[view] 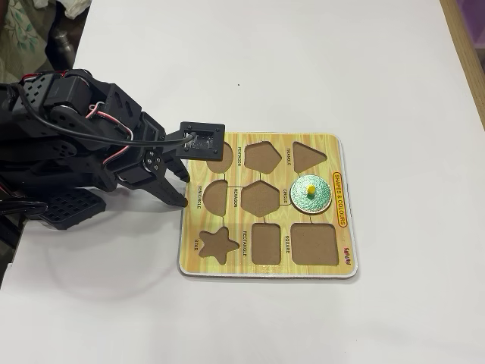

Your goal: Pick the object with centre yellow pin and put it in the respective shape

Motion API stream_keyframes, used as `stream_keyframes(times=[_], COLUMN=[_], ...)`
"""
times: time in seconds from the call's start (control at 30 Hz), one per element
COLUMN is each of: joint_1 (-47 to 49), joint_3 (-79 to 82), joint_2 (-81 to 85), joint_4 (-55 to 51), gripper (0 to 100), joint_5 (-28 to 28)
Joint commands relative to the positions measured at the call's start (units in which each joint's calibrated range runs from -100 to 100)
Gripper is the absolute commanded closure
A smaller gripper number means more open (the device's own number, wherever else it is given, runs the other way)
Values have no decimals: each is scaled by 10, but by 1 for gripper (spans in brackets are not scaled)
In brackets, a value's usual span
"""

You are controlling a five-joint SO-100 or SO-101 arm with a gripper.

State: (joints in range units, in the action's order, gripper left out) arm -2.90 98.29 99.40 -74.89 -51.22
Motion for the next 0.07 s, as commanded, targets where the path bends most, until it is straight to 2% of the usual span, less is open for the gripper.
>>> stream_keyframes(times=[0.0, 0.03], joint_1=[-3, -3], joint_3=[3, 3], joint_2=[-10, -10], joint_4=[-10, -10], gripper=[85, 85], joint_5=[2, 2])
